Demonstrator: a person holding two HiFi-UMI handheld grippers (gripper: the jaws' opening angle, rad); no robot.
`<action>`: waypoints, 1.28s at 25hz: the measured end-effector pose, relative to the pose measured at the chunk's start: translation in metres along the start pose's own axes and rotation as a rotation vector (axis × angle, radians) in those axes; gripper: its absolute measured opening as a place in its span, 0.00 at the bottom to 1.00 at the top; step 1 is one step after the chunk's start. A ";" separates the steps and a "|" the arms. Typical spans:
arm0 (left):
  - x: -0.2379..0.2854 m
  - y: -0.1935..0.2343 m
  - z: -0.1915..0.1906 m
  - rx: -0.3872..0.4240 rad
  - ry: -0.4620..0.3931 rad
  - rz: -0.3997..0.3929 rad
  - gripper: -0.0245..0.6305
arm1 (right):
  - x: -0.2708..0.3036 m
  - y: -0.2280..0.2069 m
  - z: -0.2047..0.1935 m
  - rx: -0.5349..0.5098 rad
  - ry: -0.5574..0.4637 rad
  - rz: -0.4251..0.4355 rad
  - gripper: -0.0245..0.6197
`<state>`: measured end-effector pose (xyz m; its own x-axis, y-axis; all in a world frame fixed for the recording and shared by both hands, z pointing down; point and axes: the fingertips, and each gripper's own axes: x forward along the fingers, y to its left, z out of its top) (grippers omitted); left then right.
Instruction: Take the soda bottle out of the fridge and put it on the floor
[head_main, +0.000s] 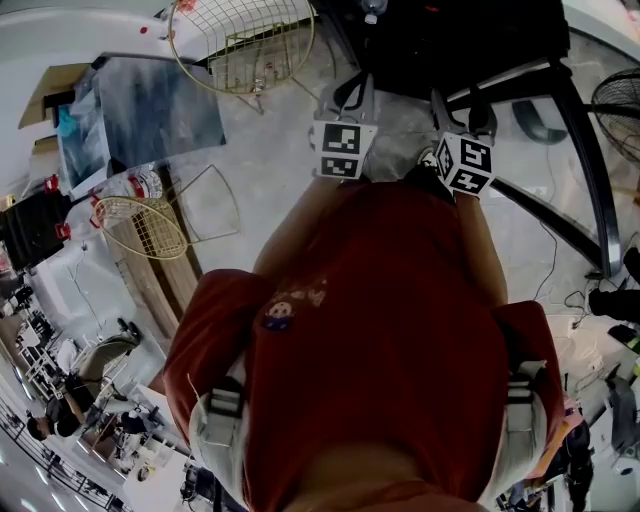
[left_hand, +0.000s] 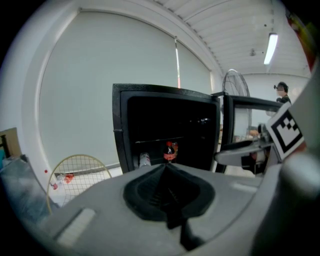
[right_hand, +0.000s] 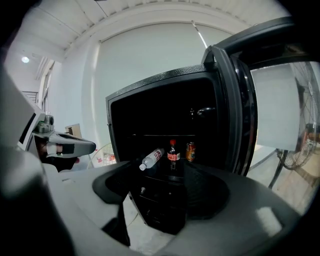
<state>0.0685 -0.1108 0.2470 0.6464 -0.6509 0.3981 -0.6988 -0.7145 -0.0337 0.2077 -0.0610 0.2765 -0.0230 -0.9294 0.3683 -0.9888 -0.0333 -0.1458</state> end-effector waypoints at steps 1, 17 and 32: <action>-0.001 0.001 -0.001 0.000 0.000 0.004 0.04 | 0.001 0.001 0.000 -0.005 -0.001 0.001 0.50; -0.012 0.009 -0.014 -0.022 0.017 0.030 0.04 | 0.007 0.018 -0.016 0.004 0.054 0.061 0.58; -0.008 0.022 -0.041 -0.033 0.036 0.109 0.04 | 0.019 0.012 -0.033 -0.055 0.108 0.101 0.58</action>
<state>0.0358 -0.1111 0.2807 0.5552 -0.7142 0.4262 -0.7743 -0.6310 -0.0487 0.1909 -0.0671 0.3123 -0.1353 -0.8819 0.4516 -0.9872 0.0810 -0.1376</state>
